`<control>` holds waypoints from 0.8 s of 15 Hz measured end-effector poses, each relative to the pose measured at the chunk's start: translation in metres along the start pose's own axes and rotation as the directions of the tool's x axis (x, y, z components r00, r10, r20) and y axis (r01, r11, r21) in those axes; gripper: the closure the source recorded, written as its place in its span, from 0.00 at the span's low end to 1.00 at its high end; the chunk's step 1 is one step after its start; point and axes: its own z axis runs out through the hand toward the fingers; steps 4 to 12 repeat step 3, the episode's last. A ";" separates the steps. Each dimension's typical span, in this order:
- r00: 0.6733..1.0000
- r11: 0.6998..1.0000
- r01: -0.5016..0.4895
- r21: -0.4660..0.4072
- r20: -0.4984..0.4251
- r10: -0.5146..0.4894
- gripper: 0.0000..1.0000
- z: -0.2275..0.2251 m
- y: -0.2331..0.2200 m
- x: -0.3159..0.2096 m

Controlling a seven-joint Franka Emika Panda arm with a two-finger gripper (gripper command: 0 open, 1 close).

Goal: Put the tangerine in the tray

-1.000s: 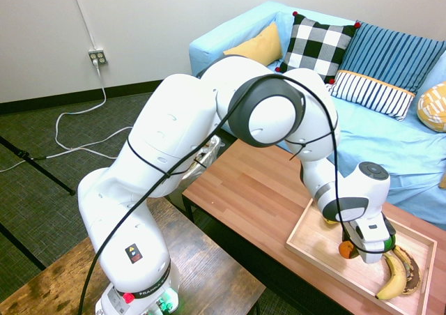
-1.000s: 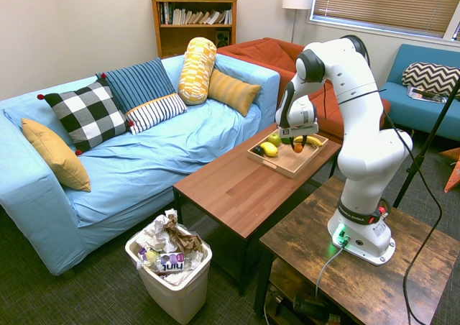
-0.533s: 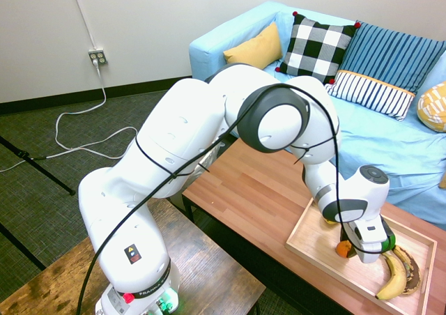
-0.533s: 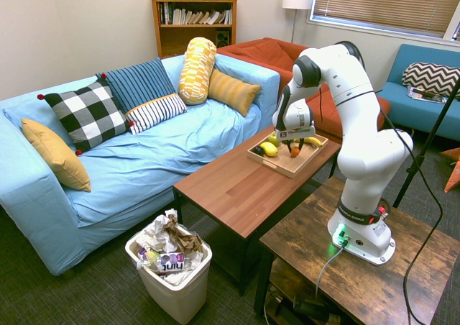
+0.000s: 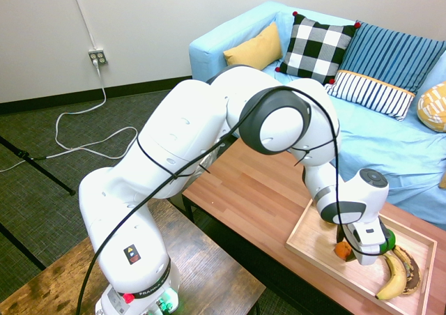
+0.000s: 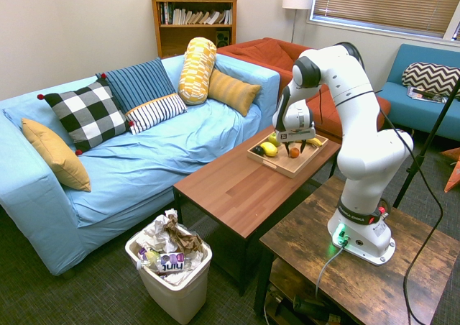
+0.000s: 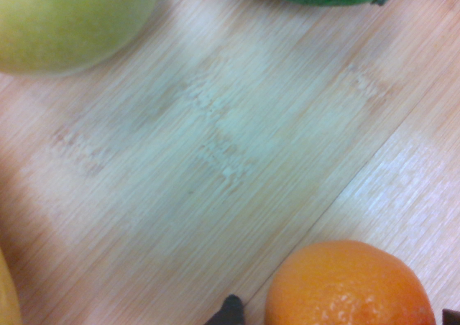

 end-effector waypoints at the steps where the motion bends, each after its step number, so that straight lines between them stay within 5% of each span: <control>1: 1.000 1.000 0.001 0.010 -0.003 -0.001 0.00 -0.006 -0.002 0.002; 12: 1.000 1.000 0.004 0.030 -0.006 -0.003 0.00 -0.022 -0.005 0.005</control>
